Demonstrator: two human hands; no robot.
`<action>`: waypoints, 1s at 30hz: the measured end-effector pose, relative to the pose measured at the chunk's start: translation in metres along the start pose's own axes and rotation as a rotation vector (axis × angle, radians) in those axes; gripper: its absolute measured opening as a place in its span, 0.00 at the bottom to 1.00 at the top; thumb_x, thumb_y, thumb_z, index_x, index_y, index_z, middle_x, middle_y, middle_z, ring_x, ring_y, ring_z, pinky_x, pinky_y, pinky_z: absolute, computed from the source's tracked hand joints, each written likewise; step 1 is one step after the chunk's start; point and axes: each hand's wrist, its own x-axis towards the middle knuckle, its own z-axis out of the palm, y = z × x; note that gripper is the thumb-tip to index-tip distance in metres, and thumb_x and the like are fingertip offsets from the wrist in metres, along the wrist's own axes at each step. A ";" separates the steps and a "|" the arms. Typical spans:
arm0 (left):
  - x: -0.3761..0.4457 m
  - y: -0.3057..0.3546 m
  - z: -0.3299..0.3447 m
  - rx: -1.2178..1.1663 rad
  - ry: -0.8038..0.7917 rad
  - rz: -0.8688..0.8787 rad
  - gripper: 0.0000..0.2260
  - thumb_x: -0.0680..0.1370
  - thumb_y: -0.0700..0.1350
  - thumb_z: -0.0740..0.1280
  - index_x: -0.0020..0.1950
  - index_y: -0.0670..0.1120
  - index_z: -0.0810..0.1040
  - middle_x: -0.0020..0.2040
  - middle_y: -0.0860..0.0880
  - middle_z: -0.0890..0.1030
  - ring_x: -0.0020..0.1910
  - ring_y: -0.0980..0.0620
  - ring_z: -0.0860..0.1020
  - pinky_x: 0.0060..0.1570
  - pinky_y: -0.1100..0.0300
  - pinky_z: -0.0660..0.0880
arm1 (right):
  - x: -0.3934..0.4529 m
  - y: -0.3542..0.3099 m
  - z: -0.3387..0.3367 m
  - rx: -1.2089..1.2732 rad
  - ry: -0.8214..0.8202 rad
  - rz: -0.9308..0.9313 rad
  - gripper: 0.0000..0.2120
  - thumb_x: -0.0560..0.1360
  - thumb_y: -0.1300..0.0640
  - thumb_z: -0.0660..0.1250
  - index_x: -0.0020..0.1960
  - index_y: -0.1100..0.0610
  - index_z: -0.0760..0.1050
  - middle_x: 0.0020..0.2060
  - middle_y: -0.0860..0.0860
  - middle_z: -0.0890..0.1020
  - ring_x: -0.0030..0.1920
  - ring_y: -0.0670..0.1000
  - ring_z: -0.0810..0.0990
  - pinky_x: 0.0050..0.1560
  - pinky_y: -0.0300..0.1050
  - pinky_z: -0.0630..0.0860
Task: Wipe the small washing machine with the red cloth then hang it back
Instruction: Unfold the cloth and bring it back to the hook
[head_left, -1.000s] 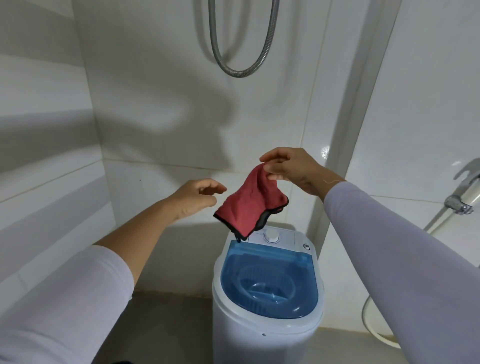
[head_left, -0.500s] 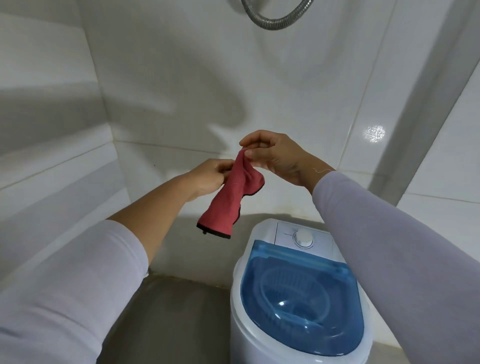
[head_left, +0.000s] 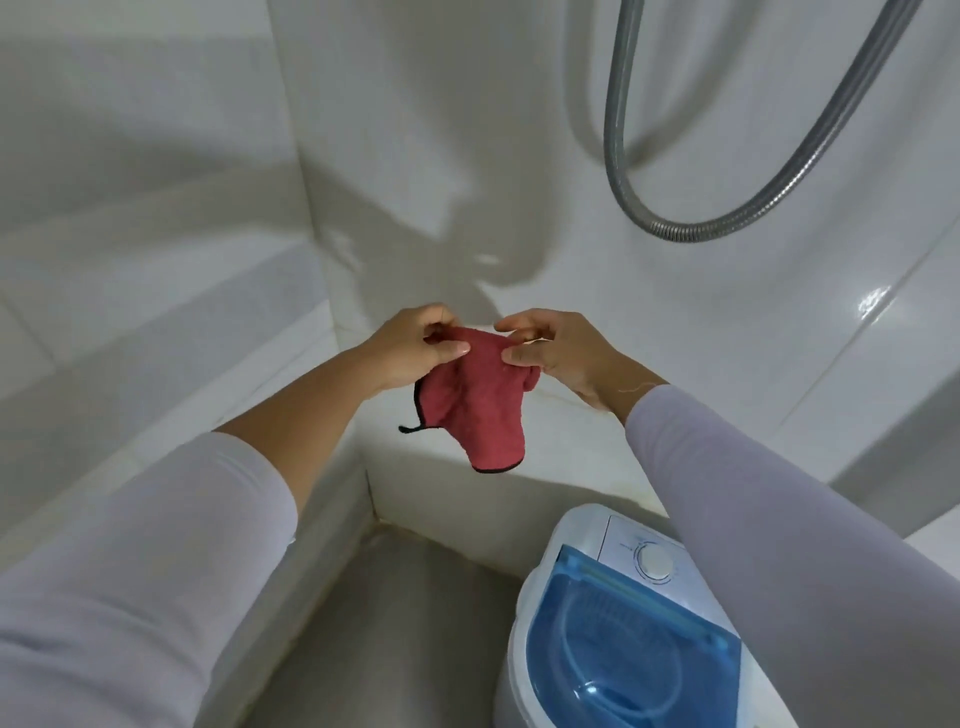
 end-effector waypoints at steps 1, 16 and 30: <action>-0.003 0.016 -0.015 0.006 0.009 0.005 0.04 0.76 0.42 0.68 0.48 0.46 0.74 0.41 0.54 0.76 0.41 0.56 0.74 0.41 0.66 0.69 | -0.001 -0.019 -0.001 -0.024 -0.018 0.016 0.17 0.70 0.68 0.69 0.59 0.60 0.77 0.42 0.50 0.80 0.44 0.52 0.79 0.49 0.40 0.76; -0.020 0.239 -0.257 -0.046 0.233 0.098 0.05 0.77 0.42 0.66 0.48 0.52 0.74 0.49 0.49 0.79 0.48 0.51 0.76 0.49 0.58 0.72 | -0.006 -0.334 -0.040 -0.171 -0.037 -0.004 0.07 0.76 0.58 0.64 0.39 0.52 0.73 0.42 0.52 0.78 0.45 0.52 0.76 0.51 0.47 0.74; 0.075 0.245 -0.312 0.155 0.290 0.217 0.22 0.80 0.35 0.53 0.52 0.55 0.83 0.47 0.51 0.83 0.37 0.54 0.77 0.38 0.66 0.69 | 0.084 -0.405 -0.035 -0.525 0.450 -0.251 0.18 0.76 0.68 0.56 0.55 0.55 0.82 0.57 0.52 0.83 0.59 0.50 0.78 0.57 0.27 0.65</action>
